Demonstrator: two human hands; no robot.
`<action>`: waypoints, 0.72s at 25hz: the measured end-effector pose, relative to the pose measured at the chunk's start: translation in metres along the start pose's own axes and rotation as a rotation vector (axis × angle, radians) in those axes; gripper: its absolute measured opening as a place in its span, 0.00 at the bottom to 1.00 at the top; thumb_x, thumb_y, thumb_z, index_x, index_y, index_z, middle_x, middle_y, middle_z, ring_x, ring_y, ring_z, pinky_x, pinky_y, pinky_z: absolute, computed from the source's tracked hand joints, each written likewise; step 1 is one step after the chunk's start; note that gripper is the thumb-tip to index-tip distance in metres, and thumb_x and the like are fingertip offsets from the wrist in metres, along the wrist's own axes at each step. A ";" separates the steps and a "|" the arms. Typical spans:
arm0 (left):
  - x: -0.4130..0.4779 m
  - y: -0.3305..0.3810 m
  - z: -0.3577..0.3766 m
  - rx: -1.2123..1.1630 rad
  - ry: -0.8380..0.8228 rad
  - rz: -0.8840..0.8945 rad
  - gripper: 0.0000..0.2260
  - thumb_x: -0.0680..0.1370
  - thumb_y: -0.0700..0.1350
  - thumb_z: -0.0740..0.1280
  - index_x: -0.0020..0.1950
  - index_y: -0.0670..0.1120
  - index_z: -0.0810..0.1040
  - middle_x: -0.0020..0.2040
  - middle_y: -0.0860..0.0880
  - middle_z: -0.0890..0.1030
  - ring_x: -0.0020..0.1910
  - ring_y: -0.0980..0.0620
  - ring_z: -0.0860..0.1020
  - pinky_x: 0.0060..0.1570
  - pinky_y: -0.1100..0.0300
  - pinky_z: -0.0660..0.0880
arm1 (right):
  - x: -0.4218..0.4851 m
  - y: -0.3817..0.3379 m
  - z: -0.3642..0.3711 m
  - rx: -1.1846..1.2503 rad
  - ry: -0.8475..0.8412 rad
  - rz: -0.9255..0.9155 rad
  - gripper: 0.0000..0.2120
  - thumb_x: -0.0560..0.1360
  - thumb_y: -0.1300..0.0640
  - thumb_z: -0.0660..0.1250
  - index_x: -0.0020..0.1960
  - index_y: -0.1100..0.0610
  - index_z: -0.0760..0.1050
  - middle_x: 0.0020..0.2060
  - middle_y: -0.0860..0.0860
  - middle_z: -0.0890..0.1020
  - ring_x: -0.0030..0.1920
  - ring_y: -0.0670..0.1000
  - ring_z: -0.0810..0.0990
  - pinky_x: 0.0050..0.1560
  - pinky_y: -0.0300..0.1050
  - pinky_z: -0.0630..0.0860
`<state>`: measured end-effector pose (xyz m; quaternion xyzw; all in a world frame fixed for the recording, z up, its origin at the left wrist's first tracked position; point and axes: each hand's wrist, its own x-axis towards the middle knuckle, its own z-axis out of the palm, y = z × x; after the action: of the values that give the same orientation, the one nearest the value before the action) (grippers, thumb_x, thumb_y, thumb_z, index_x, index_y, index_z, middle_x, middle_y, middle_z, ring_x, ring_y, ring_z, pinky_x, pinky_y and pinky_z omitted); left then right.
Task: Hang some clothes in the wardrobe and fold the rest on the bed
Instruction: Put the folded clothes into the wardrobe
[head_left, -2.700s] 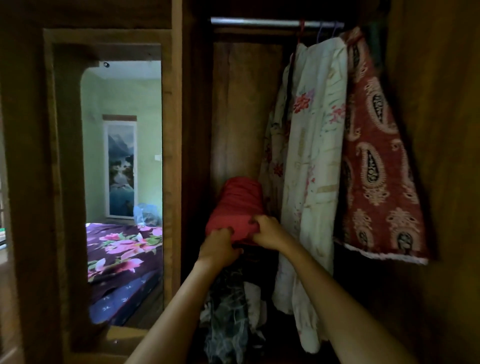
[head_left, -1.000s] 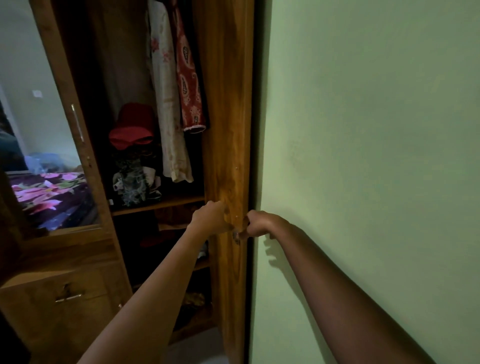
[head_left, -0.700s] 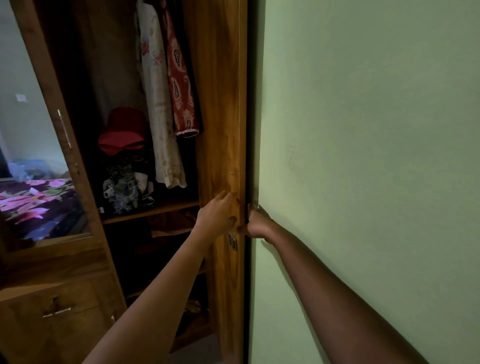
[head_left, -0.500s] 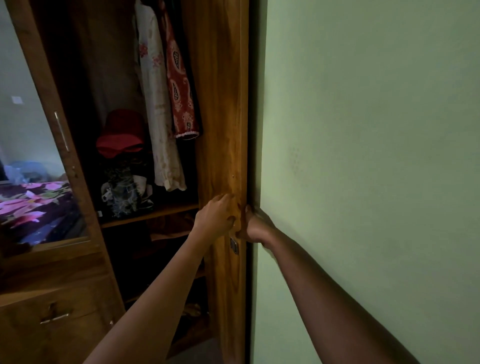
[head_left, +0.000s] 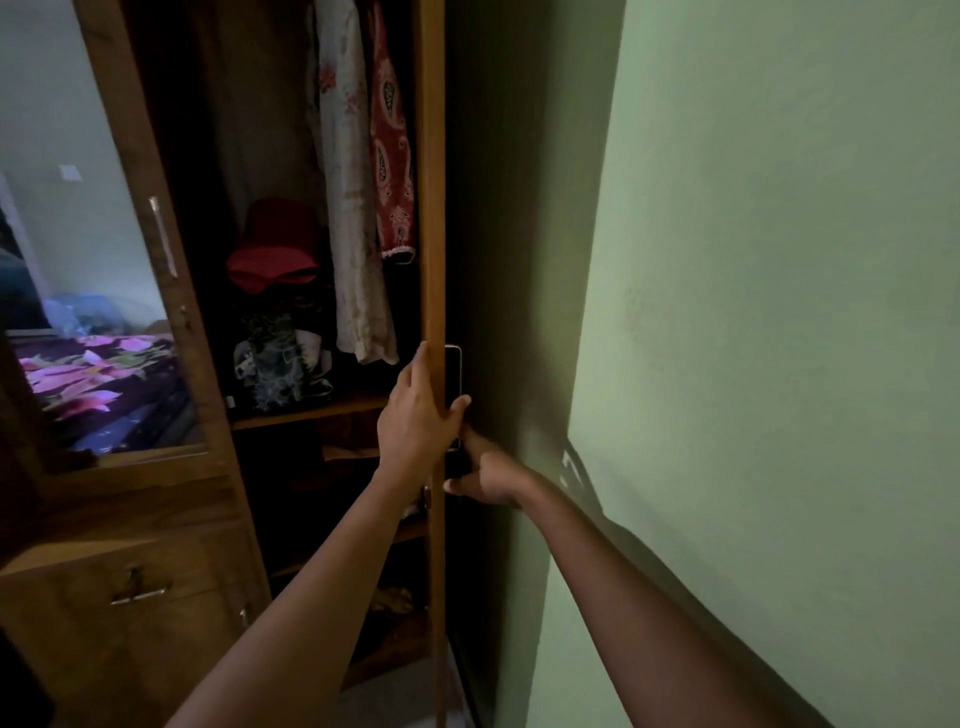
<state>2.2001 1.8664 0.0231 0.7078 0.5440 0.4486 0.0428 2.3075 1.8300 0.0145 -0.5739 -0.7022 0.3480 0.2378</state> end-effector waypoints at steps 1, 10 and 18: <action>0.000 -0.007 -0.004 0.006 0.025 -0.026 0.35 0.77 0.50 0.67 0.77 0.47 0.52 0.65 0.44 0.71 0.61 0.46 0.74 0.49 0.55 0.73 | 0.006 -0.004 0.009 -0.020 -0.023 -0.014 0.37 0.75 0.65 0.66 0.77 0.49 0.50 0.71 0.53 0.66 0.71 0.56 0.65 0.65 0.47 0.67; 0.021 -0.102 -0.057 0.174 0.185 -0.145 0.28 0.77 0.40 0.63 0.75 0.48 0.56 0.48 0.47 0.79 0.43 0.51 0.76 0.34 0.60 0.69 | 0.088 -0.054 0.074 0.028 0.358 -0.108 0.23 0.77 0.62 0.64 0.71 0.58 0.64 0.68 0.56 0.69 0.66 0.56 0.71 0.62 0.48 0.73; 0.064 -0.199 -0.089 0.170 0.270 -0.122 0.30 0.77 0.42 0.65 0.76 0.47 0.56 0.65 0.43 0.73 0.58 0.45 0.75 0.52 0.54 0.73 | 0.199 -0.104 0.141 0.059 0.481 -0.276 0.14 0.81 0.53 0.59 0.62 0.59 0.72 0.61 0.56 0.74 0.60 0.53 0.75 0.51 0.36 0.70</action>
<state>1.9943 1.9610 0.0046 0.6079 0.6225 0.4888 -0.0636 2.0921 1.9827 -0.0105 -0.5318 -0.6866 0.1862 0.4595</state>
